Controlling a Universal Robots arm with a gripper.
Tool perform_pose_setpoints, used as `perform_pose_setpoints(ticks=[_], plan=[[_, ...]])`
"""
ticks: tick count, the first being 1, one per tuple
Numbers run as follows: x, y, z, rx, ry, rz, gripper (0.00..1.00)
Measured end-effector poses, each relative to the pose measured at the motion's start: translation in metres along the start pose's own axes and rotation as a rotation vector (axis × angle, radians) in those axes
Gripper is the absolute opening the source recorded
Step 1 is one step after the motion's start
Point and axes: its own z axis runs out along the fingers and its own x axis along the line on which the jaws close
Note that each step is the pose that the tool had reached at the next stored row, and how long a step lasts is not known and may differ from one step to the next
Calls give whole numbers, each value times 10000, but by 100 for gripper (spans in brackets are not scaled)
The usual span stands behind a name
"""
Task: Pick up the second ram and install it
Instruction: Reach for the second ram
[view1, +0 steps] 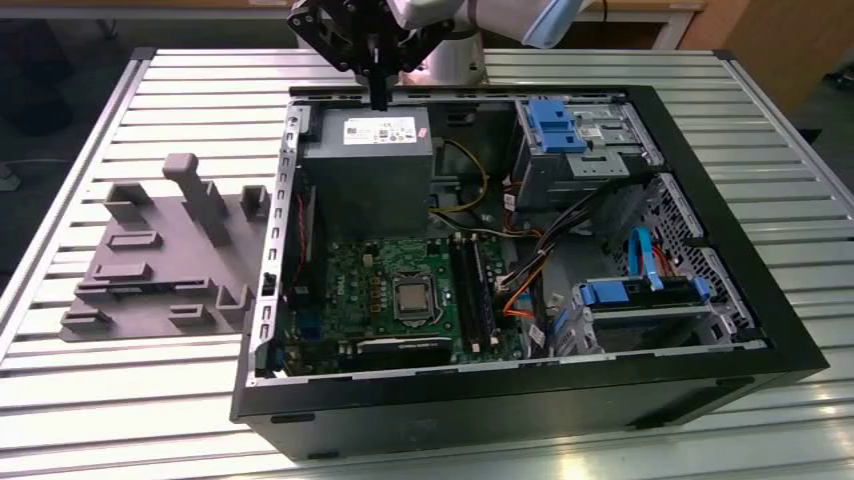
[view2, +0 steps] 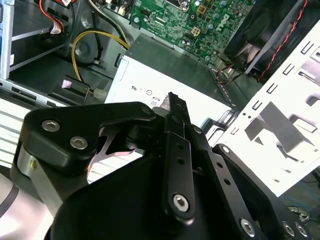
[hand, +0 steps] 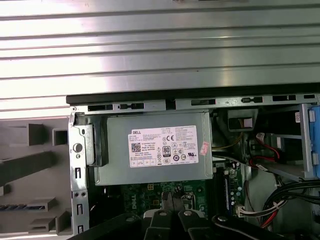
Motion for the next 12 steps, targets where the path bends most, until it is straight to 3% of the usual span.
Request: perform_pose_setpoints(ticks=[3, 12], plan=[[43, -3, 0, 0, 0, 0, 11], [64, -5, 0, 0, 0, 1, 11]])
